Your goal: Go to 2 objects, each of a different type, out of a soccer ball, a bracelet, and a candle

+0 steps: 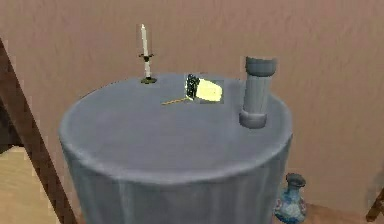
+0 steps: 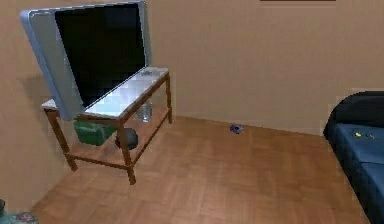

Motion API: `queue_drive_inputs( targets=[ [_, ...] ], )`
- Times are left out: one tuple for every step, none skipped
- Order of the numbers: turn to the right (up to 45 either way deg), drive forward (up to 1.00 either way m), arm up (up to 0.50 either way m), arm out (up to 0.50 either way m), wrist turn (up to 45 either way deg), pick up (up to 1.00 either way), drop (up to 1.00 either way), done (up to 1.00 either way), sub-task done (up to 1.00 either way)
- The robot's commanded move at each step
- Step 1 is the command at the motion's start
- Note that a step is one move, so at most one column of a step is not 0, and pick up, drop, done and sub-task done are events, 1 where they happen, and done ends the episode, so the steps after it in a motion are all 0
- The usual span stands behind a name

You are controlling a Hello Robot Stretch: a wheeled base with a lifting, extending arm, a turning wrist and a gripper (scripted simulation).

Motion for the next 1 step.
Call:
queue_drive_inputs(
  targets=[
    [-45.0,0.00,0.00,0.00,0.0,0.00,0.00,0.00,0.00]
  ],
)
